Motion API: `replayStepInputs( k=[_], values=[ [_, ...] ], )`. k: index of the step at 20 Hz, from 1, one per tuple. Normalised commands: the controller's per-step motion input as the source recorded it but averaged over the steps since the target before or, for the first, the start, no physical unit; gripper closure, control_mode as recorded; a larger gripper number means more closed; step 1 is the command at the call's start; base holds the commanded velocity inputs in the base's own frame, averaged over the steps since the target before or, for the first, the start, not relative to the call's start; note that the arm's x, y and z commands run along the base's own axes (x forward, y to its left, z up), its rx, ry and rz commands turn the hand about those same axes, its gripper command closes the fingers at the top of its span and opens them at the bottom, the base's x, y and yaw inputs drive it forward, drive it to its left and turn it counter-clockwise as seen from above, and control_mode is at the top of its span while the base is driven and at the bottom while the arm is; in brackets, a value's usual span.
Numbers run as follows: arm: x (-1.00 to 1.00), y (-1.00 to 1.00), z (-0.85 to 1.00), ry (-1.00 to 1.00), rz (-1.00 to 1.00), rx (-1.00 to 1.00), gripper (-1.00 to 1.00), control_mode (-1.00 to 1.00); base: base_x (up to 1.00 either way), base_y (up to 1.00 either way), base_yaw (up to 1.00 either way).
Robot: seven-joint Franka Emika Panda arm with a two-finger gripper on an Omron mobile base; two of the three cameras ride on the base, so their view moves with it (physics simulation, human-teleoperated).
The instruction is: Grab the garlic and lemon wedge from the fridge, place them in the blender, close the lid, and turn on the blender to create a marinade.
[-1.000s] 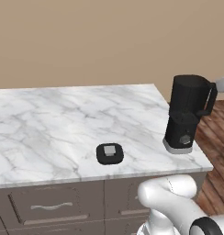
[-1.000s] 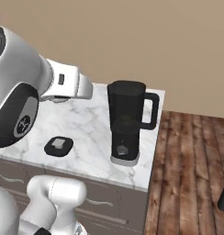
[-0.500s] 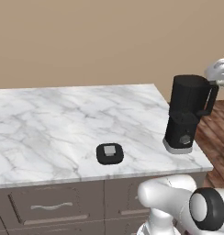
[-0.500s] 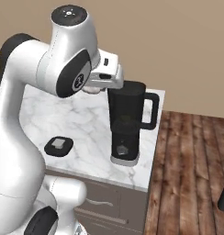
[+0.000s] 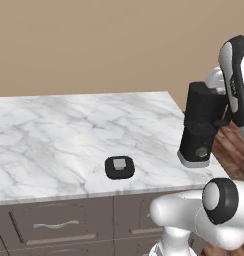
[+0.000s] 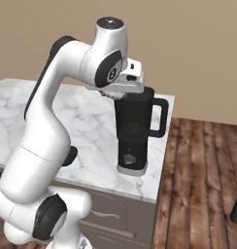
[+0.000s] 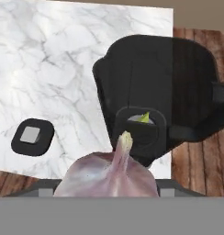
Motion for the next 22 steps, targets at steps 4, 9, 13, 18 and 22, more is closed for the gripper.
replayStepInputs(
  k=[4, 9, 13, 18, 22],
  values=[
    [0.86, -0.34, -0.48, 0.15, 0.09, 0.00, 1.00, -1.00, 0.00, 0.00, 0.00],
    [0.59, -0.15, -0.62, 0.06, 0.06, -0.01, 1.00, -1.00, 0.00, 0.00, 0.00],
    [0.39, 0.06, -0.48, 0.00, 0.00, -0.08, 1.00, -1.00, 0.00, 0.00, 0.00],
    [0.92, -0.07, 0.05, -0.05, 0.00, 0.00, 1.00, -1.00, 0.00, 0.00, 0.00],
    [0.48, -0.29, -0.60, 0.00, 0.00, 0.00, 1.00, -1.00, 0.00, 0.00, 0.00]
  ],
)
